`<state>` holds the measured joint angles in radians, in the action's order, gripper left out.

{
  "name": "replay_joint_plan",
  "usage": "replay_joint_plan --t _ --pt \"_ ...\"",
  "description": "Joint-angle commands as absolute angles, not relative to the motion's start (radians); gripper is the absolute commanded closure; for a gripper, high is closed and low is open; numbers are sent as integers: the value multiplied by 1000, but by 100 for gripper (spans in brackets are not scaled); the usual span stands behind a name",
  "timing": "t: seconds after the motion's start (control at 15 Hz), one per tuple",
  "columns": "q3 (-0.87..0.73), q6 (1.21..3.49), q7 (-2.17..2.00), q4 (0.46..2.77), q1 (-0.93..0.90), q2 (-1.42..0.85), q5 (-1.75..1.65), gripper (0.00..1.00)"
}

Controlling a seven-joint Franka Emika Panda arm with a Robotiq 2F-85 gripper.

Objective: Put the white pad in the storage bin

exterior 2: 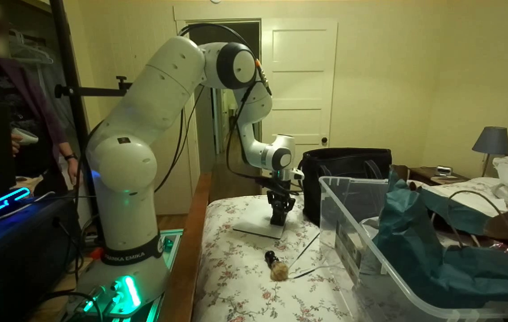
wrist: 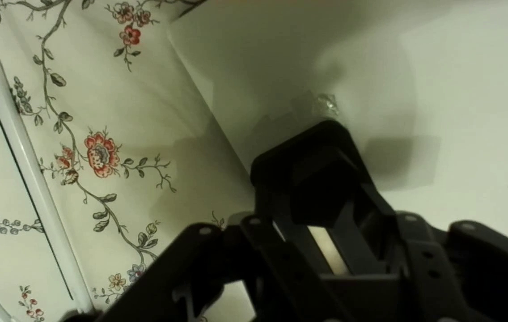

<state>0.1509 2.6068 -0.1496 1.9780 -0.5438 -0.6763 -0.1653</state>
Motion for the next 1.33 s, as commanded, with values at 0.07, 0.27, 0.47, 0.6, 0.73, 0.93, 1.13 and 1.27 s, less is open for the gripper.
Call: replay_joint_plan --t 0.07,0.27,0.47,0.6,0.73,0.93,1.13,1.27 --pt "146 2598 -181 1964 -554 -684 -183 80" --pt "156 2595 -192 1967 -547 -683 -169 93" --pt "180 2618 -188 1982 -532 -667 -149 93" --pt "179 2612 -235 2007 -552 -618 -148 93" --pt "178 2603 -285 2030 -574 -565 -148 93" --pt "181 2588 -363 2056 -606 -492 -141 93" --pt "177 2606 -435 2100 -631 -418 -142 93" --pt "164 2654 -511 2153 -638 -368 -140 93"
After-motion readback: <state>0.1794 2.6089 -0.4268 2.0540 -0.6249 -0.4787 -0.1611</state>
